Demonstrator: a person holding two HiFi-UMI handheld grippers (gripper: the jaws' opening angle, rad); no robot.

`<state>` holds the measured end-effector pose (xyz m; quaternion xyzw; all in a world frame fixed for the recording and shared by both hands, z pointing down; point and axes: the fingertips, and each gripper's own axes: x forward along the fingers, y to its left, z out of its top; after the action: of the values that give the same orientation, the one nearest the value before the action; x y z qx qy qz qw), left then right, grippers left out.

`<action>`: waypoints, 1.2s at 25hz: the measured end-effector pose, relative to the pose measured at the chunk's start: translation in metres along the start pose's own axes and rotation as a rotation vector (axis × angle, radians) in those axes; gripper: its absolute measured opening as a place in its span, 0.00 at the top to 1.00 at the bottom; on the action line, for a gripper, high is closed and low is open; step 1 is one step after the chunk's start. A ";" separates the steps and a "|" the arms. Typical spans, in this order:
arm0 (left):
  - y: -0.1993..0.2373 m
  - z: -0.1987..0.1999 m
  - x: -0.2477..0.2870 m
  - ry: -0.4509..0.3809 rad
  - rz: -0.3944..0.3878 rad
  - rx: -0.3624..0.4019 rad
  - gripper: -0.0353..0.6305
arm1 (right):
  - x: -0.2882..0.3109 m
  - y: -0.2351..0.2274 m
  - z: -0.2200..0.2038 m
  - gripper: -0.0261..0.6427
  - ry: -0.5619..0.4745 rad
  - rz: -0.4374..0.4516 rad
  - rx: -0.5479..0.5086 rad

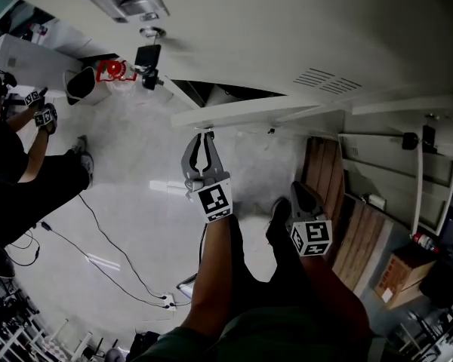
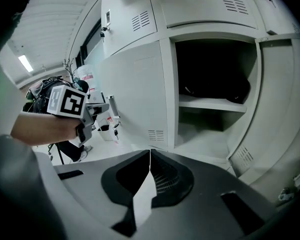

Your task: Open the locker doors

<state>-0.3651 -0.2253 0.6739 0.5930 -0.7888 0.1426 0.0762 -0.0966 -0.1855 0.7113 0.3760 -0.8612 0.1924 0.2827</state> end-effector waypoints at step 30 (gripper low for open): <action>-0.033 -0.012 -0.114 -0.020 -0.119 -0.155 0.95 | -0.042 -0.007 -0.018 0.95 -0.056 0.051 0.022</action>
<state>-0.3016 -0.1256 0.6569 0.6327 -0.7614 0.0707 0.1224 -0.0621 -0.1576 0.6992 0.3622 -0.8760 0.1982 0.2494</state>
